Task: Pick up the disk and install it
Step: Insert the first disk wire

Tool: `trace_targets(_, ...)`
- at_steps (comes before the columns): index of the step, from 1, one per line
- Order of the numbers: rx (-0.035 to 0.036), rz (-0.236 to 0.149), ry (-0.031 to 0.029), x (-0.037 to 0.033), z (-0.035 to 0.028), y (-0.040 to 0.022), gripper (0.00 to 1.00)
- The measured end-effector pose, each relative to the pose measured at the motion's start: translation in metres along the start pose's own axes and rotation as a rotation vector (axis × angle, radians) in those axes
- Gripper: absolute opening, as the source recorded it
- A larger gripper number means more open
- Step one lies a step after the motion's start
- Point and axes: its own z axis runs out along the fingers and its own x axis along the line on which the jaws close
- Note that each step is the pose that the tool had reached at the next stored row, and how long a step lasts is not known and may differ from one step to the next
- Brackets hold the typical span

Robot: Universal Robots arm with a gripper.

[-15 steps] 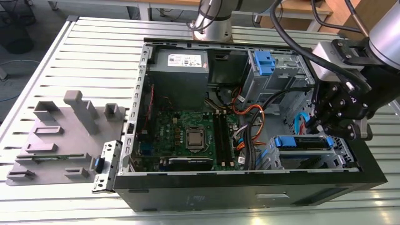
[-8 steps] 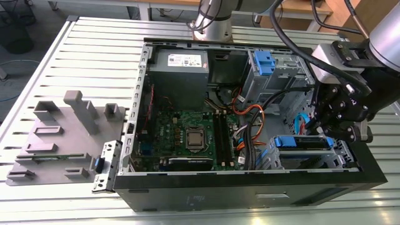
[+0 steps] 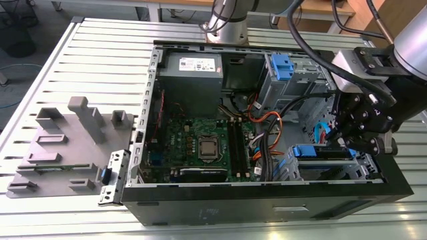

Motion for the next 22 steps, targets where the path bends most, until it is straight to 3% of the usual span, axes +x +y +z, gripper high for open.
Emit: trace_targets(22,0.0000,0.000,0.0002,0.0006,0.0066,0.0000,0.16)
